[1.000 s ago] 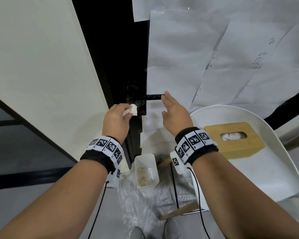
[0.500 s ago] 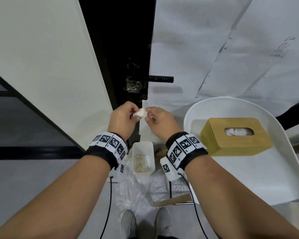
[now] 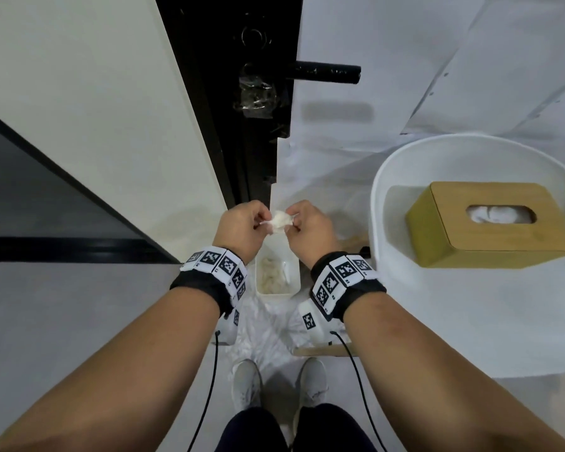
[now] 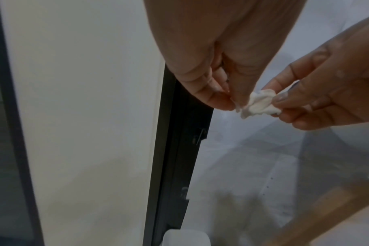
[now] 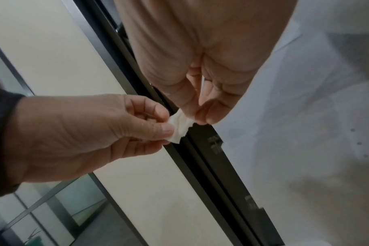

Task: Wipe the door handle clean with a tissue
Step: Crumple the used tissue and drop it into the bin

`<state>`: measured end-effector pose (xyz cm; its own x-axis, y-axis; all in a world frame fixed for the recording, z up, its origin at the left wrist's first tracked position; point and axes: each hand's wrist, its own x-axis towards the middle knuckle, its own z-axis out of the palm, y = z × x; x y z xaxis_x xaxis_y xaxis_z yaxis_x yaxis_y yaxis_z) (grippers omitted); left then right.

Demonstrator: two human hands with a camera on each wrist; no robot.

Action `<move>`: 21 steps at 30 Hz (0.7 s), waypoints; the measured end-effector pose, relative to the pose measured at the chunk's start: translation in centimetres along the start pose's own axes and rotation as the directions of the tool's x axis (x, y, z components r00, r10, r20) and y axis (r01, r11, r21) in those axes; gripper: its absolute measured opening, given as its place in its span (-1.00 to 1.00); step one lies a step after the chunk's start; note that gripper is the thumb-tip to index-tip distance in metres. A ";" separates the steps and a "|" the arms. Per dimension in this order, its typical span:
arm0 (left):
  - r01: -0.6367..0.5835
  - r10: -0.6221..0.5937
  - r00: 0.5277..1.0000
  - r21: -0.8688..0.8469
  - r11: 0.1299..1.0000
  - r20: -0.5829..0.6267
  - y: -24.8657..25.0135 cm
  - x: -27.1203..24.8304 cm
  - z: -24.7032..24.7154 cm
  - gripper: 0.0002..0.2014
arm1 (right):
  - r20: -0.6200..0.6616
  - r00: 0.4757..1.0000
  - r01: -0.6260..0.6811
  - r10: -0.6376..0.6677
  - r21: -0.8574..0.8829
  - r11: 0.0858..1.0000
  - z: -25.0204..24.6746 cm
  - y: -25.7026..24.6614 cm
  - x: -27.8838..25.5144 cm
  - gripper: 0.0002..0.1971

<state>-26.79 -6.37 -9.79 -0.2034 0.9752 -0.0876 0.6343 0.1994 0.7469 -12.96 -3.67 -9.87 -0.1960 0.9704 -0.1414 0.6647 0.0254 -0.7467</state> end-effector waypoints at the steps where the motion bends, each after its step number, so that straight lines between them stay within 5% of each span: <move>1: -0.005 0.005 1.000 0.018 1.000 0.012 -0.6 0.0 0.5 -0.88 | 0.004 1.000 -0.013 0.013 0.000 1.000 0.6 0.5 0.0 -0.77; 15: -0.031 -0.004 0.982 0.186 0.982 0.187 -8.4 -1.1 7.5 -0.72 | 0.094 0.989 -0.109 0.117 -0.088 0.990 7.1 7.1 -0.3 -0.63; 21: 0.011 -0.143 0.939 0.392 0.920 0.311 -8.6 -1.1 8.1 -0.57 | 0.254 0.937 -0.182 0.239 -0.227 0.957 7.2 8.2 0.2 -0.41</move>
<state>-26.02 -8.37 -21.44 -0.0497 0.9175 -0.3947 0.8736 0.2315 0.4281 -12.77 -5.03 -20.67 -0.2083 0.8542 -0.4763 0.8350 -0.0983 -0.5413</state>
